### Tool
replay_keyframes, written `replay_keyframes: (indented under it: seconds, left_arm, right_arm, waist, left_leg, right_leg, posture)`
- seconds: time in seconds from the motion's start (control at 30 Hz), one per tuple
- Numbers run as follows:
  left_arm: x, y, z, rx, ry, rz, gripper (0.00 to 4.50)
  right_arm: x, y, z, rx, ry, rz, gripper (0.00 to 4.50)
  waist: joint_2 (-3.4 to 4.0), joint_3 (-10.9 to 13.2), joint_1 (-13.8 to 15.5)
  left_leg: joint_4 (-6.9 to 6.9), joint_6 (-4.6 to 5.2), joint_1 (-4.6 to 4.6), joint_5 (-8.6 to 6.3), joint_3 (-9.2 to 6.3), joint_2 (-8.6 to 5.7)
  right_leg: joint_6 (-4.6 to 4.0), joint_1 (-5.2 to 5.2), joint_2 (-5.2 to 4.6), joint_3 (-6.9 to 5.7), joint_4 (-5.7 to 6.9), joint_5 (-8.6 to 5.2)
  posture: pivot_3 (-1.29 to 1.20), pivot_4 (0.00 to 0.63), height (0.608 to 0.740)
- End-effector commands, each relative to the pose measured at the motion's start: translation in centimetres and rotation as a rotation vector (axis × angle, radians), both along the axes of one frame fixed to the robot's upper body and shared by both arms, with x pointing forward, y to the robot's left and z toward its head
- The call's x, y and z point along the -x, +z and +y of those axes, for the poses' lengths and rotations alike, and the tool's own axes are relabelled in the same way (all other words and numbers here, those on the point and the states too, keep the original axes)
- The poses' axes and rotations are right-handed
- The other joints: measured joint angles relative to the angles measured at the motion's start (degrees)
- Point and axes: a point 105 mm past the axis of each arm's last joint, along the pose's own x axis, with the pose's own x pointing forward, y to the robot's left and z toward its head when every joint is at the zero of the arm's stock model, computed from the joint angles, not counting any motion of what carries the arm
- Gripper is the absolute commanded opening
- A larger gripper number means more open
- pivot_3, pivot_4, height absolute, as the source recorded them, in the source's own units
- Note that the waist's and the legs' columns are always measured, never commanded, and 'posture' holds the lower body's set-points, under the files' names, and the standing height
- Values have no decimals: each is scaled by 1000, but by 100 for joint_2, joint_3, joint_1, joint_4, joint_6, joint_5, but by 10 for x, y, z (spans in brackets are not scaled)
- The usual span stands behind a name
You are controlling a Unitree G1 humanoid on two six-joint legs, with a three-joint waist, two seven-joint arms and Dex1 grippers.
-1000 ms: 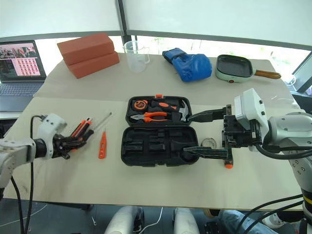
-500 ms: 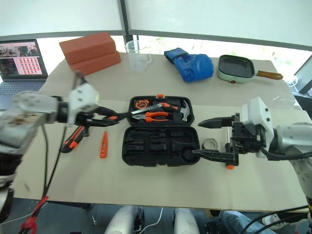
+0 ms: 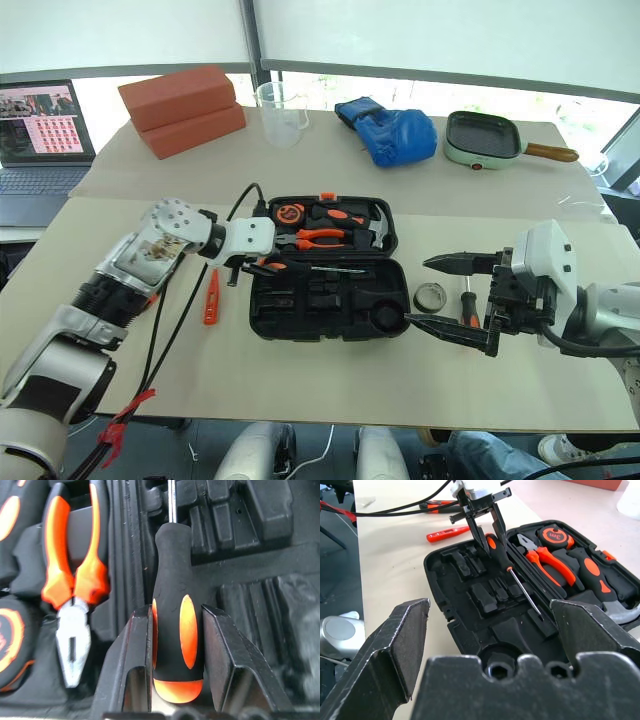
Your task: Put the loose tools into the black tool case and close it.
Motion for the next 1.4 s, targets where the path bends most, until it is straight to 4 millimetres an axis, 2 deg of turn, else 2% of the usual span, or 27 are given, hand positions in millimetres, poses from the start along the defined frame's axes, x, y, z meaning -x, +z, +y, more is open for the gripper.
replay_keyframes:
  seconds: [0.03,0.3,0.33,0.37,0.47,0.5,0.6,0.7,0.93,1.2,1.4]
  left_arm:
    - [-7,16,-8,23,18,-47,926]
    - [-10,9,-9,13,41,-31,926]
    - [-10,10,-9,13,43,-34,1933]
    - [-10,12,-9,14,42,-36,2114]
    - [-6,27,-12,37,16,-56,3259]
    - [-2,35,-14,50,-3,-65,3546]
    - [6,52,-22,84,-42,-77,3546]
    - [9,54,-27,82,-77,-85,2748]
    - [-5,31,-32,9,-87,-104,87]
    - [-22,17,-40,-4,-41,-110,20]
    - [-14,2,-41,-39,-94,-70,20]
  right_arm:
    - [2,12,1,-18,-6,-47,4500]
    - [-1,15,5,-35,-4,-49,4500]
    - [-2,16,5,-35,-4,-49,4500]
    - [-2,16,5,-36,-3,-49,4500]
    - [-3,17,6,-38,-2,-48,4500]
    - [-3,16,6,-39,-1,-46,4500]
    - [-3,15,6,-45,-1,-38,4500]
    - [-4,15,6,-45,-2,-36,4500]
    - [-8,14,6,-43,-4,-37,4500]
    - [-8,11,5,-38,-26,-32,4500]
    - [-7,8,2,-42,-43,-25,4500]
  waist:
    - [0,0,1]
    - [0,0,2]
    - [0,0,1]
    - [0,0,5]
    - [0,0,13]
    - [0,0,10]
    - [0,0,10]
    - [0,0,9]
    - [1,0,-2]
    - [0,0,27]
    - [1,-1,6]
  left_leg:
    - [2,1,0,-1,-2,0]
    - [7,3,0,-1,-5,0]
    - [7,3,0,-1,-5,0]
    - [8,3,0,-1,-5,0]
    - [11,4,0,0,-7,-1]
    - [11,5,0,0,-7,-1]
    - [12,6,-5,0,-8,0]
    - [12,7,-4,-1,-8,-2]
    - [12,8,-2,-1,-7,-4]
    - [14,10,-6,-2,-7,-5]
    - [16,12,-6,-3,-7,-5]
  right_leg:
    - [1,1,0,0,0,0]
    - [2,3,0,0,2,1]
    - [3,3,-1,0,2,1]
    - [4,4,-1,0,2,2]
    - [5,6,-1,0,4,3]
    - [5,6,-1,0,4,3]
    - [6,1,-1,0,3,3]
    - [7,4,-2,1,1,4]
    - [7,4,-1,2,2,4]
    - [10,4,-4,1,-1,5]
    - [11,3,-4,3,0,6]
  posture:
    - [0,150,738]
    - [0,150,738]
    - [0,150,738]
    - [0,150,738]
    - [0,150,738]
    - [0,150,738]
    - [0,150,738]
    - [0,150,738]
    - [0,150,738]
    - [0,150,738]
    - [0,150,738]
